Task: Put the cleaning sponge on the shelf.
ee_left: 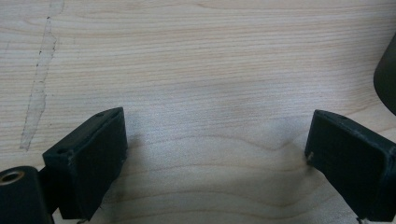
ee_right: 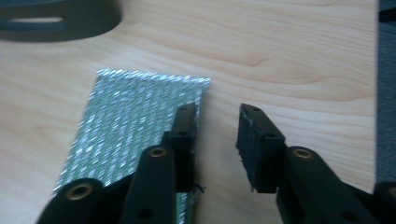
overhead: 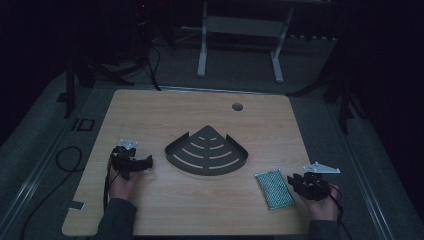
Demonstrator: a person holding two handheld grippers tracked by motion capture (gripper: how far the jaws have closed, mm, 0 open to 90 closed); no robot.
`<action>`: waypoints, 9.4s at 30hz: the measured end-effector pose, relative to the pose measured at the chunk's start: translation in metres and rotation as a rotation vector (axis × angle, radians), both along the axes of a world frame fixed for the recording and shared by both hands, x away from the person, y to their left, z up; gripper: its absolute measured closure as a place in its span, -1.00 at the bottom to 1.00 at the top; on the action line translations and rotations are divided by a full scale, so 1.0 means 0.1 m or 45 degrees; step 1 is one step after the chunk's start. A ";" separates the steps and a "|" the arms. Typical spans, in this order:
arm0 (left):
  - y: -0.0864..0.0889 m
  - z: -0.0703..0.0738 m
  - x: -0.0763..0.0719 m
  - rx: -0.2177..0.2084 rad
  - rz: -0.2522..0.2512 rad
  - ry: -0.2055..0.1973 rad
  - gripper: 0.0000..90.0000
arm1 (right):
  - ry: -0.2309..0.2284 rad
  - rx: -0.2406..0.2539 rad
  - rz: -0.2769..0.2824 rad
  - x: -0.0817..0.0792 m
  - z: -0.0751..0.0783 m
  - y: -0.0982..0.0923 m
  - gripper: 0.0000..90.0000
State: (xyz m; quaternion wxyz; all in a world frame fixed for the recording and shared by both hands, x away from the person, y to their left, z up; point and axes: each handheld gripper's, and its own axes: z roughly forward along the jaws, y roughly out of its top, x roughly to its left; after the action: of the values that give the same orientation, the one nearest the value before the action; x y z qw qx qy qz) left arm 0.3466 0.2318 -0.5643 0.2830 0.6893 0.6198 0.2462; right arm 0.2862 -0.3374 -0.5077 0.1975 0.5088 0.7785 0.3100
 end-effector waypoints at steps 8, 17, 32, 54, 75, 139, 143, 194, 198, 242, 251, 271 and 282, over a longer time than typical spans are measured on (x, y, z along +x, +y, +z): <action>0.00 0.00 0.00 0.000 0.000 0.000 -0.87 | 0.034 -0.056 0.086 -0.09 0.03 0.09 0.63; 0.00 0.00 0.00 0.000 0.000 0.000 -0.87 | 0.095 -0.036 0.082 -0.09 -0.06 0.06 0.65; 0.00 0.00 0.00 0.000 0.000 0.000 -0.87 | 0.208 -0.036 0.120 0.11 -0.14 0.07 0.64; 0.00 0.00 0.00 0.000 0.000 0.000 -0.87 | 0.486 -0.001 0.162 0.40 -0.09 0.03 0.67; 0.00 0.00 0.00 0.000 0.000 0.000 -0.87 | 0.669 0.001 0.208 0.60 -0.07 0.05 0.70; 0.00 0.00 0.00 0.000 0.000 0.000 -0.87 | 0.489 -0.149 0.362 0.82 0.69 0.46 0.99; 0.00 0.00 0.00 0.000 0.000 0.000 -0.87 | 0.477 -0.153 0.365 0.84 0.75 0.48 0.99; 0.00 0.00 0.00 0.001 0.000 -0.001 -0.87 | 0.386 -0.174 0.437 1.13 1.12 0.87 0.99; 0.00 0.00 0.00 -0.003 0.003 -0.003 -0.87 | 0.393 -0.180 0.439 1.16 1.12 0.90 0.99; 0.00 0.00 0.00 0.000 0.001 -0.002 -0.87 | 0.427 -0.229 0.485 1.44 1.17 1.15 0.99; 0.00 0.00 0.00 0.000 0.000 -0.002 -0.87 | 0.423 -0.222 0.494 1.48 1.18 1.22 0.99; 0.00 0.00 0.00 0.001 0.000 -0.002 -0.87 | 0.431 -0.190 0.525 1.57 1.13 1.36 0.99; 0.00 0.00 0.00 0.001 0.001 -0.001 -0.87 | 0.423 -0.185 0.537 1.61 1.12 1.44 0.99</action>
State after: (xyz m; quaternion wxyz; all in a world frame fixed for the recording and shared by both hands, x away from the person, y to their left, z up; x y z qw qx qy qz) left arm 0.3466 0.2317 -0.5643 0.2831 0.6889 0.6199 0.2468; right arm 0.4473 -0.1931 -0.3955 0.0341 0.3639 0.9091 0.1999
